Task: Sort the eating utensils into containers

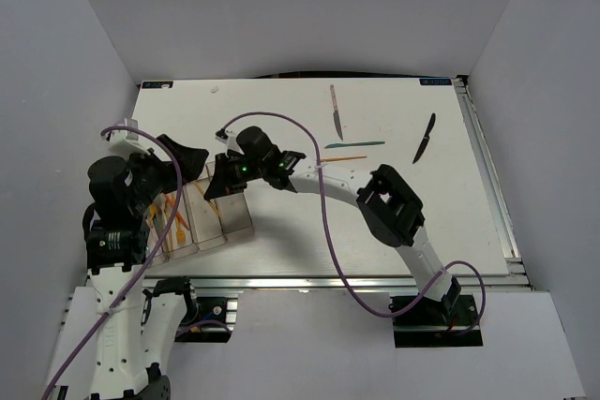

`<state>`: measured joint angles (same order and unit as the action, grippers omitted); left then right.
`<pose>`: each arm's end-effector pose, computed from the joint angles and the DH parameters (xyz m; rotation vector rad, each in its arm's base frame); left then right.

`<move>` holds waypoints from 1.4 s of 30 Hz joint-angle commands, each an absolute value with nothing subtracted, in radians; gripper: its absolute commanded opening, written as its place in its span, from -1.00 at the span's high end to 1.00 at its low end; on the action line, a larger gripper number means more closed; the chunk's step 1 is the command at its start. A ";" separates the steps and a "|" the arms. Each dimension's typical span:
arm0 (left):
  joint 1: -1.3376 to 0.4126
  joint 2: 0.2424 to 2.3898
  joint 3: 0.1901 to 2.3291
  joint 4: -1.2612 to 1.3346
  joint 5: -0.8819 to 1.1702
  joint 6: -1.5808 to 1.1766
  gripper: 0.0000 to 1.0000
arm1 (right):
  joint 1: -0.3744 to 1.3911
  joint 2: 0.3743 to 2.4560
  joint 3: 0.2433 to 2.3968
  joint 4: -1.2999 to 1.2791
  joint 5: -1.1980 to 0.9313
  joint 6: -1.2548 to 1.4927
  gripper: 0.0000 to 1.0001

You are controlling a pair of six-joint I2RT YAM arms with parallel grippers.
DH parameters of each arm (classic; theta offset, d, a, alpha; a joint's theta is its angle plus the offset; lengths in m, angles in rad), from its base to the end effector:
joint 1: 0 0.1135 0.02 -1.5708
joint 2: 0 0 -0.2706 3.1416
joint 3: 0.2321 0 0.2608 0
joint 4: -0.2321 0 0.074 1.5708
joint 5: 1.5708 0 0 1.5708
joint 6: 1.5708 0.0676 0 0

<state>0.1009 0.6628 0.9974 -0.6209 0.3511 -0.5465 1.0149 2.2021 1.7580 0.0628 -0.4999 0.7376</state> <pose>0.1601 -0.0072 0.3812 -0.3597 1.8526 -0.6328 0.2672 0.4914 0.2275 -0.6975 2.1800 1.5408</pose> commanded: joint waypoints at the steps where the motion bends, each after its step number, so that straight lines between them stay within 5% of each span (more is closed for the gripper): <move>1: 0.097 0.646 1.023 -0.618 0.348 -0.540 -0.96 | 1.022 2.226 1.793 0.109 -0.417 0.742 1.00; 10: 0.097 0.624 1.002 -0.635 0.356 -0.557 -0.96 | 1.048 2.249 1.769 0.135 -0.338 0.799 0.98; 15: 0.097 0.621 1.008 -0.655 0.351 -0.557 -0.96 | 1.066 2.266 1.769 0.146 -0.307 0.805 0.75; 21: 0.097 0.632 1.020 -0.655 0.351 -0.565 -0.96 | 1.066 2.270 1.729 0.210 -0.310 0.790 0.13; 29: 0.097 0.653 1.040 -0.652 0.359 -0.564 -0.96 | 1.045 2.253 1.758 0.258 -0.396 0.753 0.04; 34: 0.097 0.653 0.981 -0.603 0.399 -0.597 -0.96 | 0.945 2.174 1.819 0.313 -0.665 0.399 -0.08; 38: 0.097 0.650 0.887 -0.499 0.455 -0.656 -0.96 | 0.804 2.119 1.772 0.189 -0.906 0.064 -0.78; 42: 0.097 0.681 0.847 -0.420 0.489 -0.689 -0.96 | 0.615 2.092 1.765 -0.192 -1.052 -0.388 -0.79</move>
<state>0.1009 0.6632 0.8646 -0.5137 0.4381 -0.6502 0.7494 2.1529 1.7615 0.0895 -0.8684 0.0654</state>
